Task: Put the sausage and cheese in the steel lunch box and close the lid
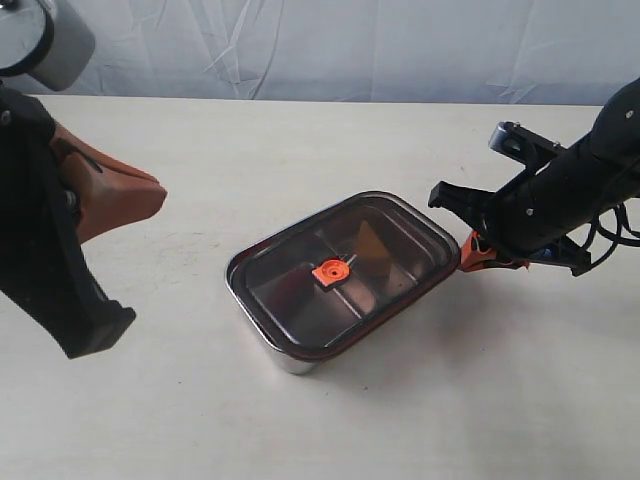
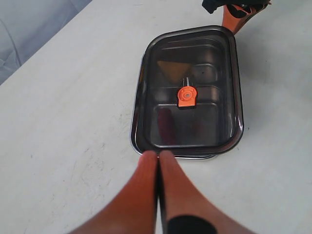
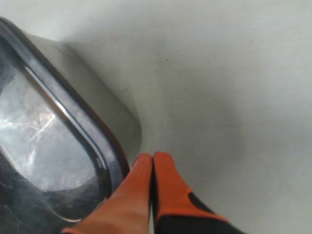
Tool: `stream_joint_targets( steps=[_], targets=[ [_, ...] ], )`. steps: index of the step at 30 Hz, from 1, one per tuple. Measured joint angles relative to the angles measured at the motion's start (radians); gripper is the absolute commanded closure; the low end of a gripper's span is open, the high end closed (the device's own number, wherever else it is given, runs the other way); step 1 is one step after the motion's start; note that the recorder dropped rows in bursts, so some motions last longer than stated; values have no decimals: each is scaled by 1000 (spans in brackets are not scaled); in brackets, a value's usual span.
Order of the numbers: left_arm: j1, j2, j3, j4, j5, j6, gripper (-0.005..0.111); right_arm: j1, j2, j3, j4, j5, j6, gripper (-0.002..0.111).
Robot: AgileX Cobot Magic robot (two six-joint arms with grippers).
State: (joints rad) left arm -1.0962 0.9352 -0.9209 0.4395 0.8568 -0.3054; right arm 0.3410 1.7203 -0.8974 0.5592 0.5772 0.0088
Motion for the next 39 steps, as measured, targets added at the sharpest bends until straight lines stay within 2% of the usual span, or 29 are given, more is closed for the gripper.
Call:
stream_joint_targets(
  steps=[39],
  targets=[
    [0, 0, 6, 0, -21, 0, 107, 0, 0, 0, 2, 13, -2, 109]
  ],
)
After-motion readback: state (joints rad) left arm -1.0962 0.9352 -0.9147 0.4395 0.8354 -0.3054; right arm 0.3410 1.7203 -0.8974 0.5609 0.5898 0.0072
